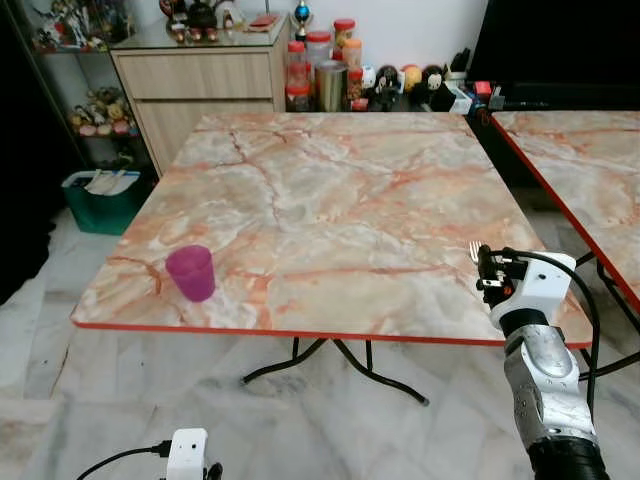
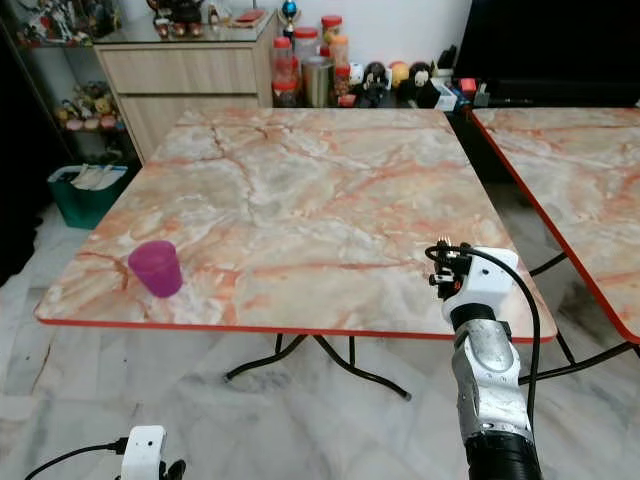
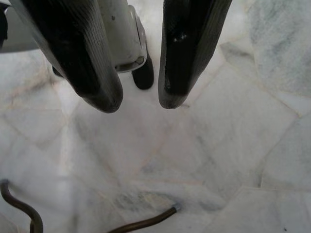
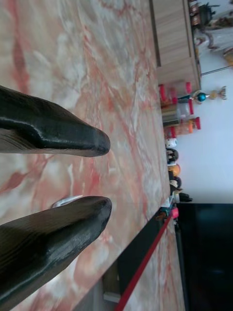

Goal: Setting the table

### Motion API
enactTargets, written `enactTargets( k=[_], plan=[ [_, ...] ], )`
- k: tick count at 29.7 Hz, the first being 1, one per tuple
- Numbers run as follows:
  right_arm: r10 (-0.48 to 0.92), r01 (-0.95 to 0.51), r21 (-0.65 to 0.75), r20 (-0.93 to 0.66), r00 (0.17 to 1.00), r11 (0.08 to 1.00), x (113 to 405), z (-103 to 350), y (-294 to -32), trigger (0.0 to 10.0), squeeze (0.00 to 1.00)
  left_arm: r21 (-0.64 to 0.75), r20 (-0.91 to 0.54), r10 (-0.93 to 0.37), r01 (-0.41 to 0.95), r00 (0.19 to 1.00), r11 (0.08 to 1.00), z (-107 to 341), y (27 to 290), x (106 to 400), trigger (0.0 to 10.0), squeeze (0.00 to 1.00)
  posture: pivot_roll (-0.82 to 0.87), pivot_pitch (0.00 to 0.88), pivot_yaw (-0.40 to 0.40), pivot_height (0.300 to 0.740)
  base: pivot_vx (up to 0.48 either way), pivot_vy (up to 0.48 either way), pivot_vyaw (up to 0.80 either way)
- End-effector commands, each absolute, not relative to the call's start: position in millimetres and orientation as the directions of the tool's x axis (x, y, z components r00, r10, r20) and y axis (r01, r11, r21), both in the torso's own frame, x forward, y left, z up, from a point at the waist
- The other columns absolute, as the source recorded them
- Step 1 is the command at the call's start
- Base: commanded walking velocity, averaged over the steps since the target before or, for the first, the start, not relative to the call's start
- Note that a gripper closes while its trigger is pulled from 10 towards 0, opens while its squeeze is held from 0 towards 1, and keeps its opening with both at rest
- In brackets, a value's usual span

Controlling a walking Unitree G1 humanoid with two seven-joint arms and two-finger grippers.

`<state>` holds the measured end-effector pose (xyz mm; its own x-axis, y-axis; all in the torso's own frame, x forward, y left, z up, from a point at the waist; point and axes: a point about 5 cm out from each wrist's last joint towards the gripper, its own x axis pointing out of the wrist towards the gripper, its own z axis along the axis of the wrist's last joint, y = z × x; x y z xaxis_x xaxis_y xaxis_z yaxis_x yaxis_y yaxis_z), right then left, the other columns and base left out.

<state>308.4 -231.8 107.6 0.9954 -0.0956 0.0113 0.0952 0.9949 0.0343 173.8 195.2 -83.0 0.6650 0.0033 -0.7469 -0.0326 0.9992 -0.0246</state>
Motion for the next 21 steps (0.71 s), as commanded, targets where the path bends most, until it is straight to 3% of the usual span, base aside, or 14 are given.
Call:
enactTargets(
  k=[1, 14, 21],
  plan=[
    [-0.089, 0.089, 0.043, 0.008, 0.996, 0.995, 312.6, 109.8, -228.7, 10.0, 0.0, -0.015, -0.755, 0.004, -0.023, 0.656, 1.0, -83.4, 198.5, 172.5, 10.0, 0.0, 0.03, 0.0, -0.001, 0.736, 0.424, 0.0, 0.0],
    [-0.086, 0.086, 0.046, 0.003, 0.996, 0.995, 312.8, 108.8, -228.0, 10.0, 0.0, -0.018, -0.754, 0.0, -0.021, 0.657, 1.0, -82.9, 198.5, 173.4, 10.0, 0.0, 0.03, 0.0, 0.0, 0.736, 0.386, 0.0, 0.0],
    [-0.078, 0.078, 0.047, 0.001, 0.997, 0.996, 313.5, 108.4, -226.1, 10.0, 0.0, -0.022, -0.755, -0.004, -0.019, 0.655, 1.0, -82.8, 198.0, 174.2, 10.0, 0.0, 0.03, 0.0, 0.0, 0.736, 0.0, 0.0, 0.0]
  ],
)
